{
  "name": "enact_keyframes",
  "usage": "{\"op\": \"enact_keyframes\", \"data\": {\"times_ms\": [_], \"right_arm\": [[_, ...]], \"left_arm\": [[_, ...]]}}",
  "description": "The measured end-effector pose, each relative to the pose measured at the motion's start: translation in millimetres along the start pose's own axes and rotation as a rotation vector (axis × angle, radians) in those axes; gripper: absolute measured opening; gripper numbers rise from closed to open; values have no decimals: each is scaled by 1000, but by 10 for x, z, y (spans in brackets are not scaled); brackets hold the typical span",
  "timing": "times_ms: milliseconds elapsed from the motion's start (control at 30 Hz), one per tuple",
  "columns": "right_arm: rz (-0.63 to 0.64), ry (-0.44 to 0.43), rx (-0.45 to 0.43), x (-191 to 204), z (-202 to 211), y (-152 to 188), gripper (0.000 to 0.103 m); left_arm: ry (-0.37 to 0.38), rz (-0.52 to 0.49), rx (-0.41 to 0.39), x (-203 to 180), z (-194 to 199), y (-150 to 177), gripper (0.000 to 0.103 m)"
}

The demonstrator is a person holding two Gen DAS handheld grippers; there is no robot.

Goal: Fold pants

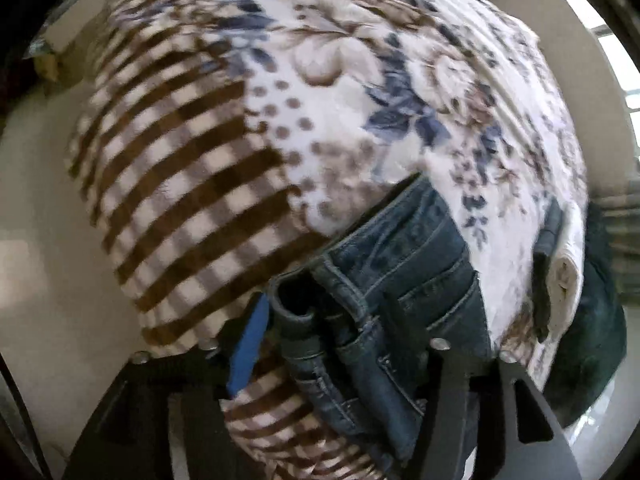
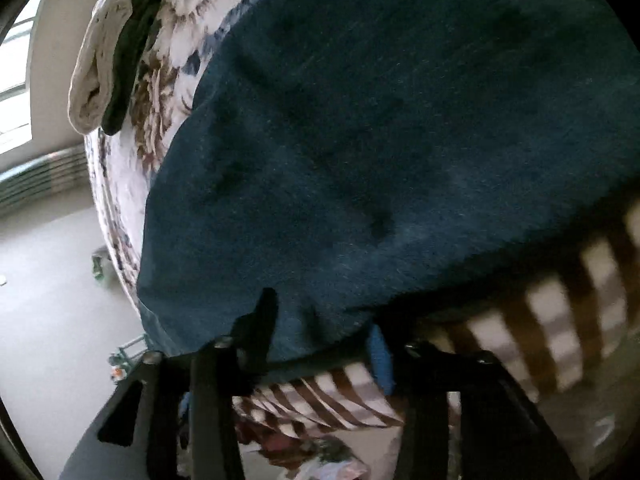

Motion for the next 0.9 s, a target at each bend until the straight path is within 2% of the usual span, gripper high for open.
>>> {"op": "enact_keyframes", "data": {"times_ms": [100, 267, 300, 333, 367, 400, 433, 500, 567, 700, 800, 867, 900], "right_arm": [[-3, 6, -3, 39, -69, -33, 49], [-16, 13, -26, 114, -147, -73, 51], [-1, 24, -34, 130, -154, -74, 46], [17, 45, -43, 137, -153, -71, 32], [29, 60, -50, 146, -150, -73, 24], [43, 74, -57, 158, -147, -67, 16], [51, 79, -64, 160, -133, -59, 14], [62, 81, -89, 181, -79, -42, 11], [73, 81, -111, 237, -12, -13, 10], [72, 41, -140, 348, 192, 46, 9], [79, 19, -136, 414, 327, 85, 9], [74, 10, -118, 422, 335, 77, 9], [72, 12, -111, 418, 323, 63, 9]], "left_arm": [[21, 48, -11, -22, -15, -45, 64], [-11, 10, -20, -91, -314, -246, 64], [-21, -7, -21, -97, -359, -272, 64], [-47, -31, -31, -105, -401, -311, 61], [-62, -58, -56, -127, -397, -355, 50], [-61, -91, -80, -178, -375, -388, 22], [-76, -143, -97, -254, -342, -412, 7], [-66, -215, -142, -404, -199, -431, 4], [-33, -250, -176, -533, 6, -424, 3], [25, -235, -197, -562, 337, -406, 3], [64, -213, -157, -467, 320, -392, 7], [85, -159, -69, -342, 112, -378, 25], [119, -125, -16, -290, -18, -362, 39]]}}
Point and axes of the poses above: each gripper's, at about its wrist camera, not at the fingertips, and z roughly against the way its jaws point, x to its left, y to its underside, the point moved 9 cm from there along -z, roughly the way its jaws point, and after that the axes turned 1 degree about x, right-handed, at the moved point
